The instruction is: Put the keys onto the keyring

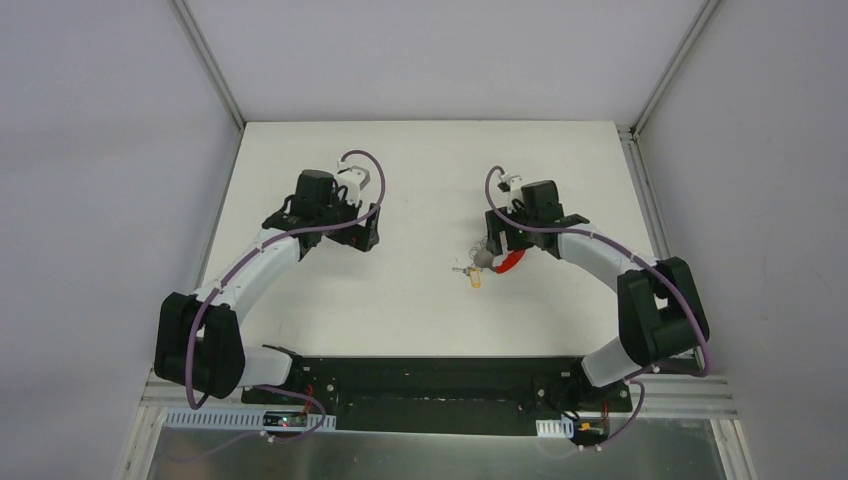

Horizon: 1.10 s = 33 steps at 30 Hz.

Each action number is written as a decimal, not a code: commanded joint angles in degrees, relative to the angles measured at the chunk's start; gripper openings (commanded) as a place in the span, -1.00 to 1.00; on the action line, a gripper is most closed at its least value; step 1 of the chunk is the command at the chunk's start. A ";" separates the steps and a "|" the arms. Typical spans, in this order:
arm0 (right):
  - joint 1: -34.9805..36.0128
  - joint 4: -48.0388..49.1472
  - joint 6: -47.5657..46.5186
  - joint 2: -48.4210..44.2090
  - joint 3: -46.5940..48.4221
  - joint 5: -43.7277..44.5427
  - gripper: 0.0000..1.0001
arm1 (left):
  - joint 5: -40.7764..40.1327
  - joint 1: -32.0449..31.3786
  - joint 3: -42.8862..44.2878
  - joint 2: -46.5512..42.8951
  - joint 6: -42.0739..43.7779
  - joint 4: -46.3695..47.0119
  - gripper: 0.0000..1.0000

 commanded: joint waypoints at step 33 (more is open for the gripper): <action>9.78 -8.04 -9.89 14.16 13.73 -2.37 -0.27 | -1.88 -0.39 2.28 -1.10 0.72 -1.82 0.84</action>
